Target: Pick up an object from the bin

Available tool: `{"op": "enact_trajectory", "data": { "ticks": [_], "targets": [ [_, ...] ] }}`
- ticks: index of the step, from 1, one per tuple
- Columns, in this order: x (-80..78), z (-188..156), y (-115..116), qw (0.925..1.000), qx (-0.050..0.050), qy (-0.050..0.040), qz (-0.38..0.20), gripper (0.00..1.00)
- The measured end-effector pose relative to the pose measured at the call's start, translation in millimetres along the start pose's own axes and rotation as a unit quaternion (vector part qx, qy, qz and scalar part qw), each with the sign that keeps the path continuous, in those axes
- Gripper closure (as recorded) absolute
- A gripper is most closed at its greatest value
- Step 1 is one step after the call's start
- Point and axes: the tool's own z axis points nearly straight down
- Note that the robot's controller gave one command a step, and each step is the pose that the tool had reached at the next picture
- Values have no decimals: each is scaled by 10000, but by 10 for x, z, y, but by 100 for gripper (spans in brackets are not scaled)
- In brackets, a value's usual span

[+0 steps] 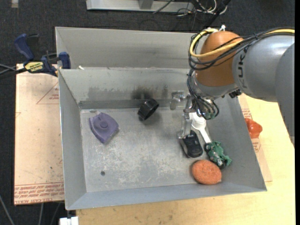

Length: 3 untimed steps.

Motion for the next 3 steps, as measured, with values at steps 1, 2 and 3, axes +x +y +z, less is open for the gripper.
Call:
{"op": "enact_trajectory", "data": {
  "ticks": [1,2,3],
  "targets": [
    [455,88,5,9983,-2,10,-591,0],
    [739,4,-89,9977,-8,13,-677,0],
    [720,154,-306,10000,-10,-4,-51,0]
  ]
}}
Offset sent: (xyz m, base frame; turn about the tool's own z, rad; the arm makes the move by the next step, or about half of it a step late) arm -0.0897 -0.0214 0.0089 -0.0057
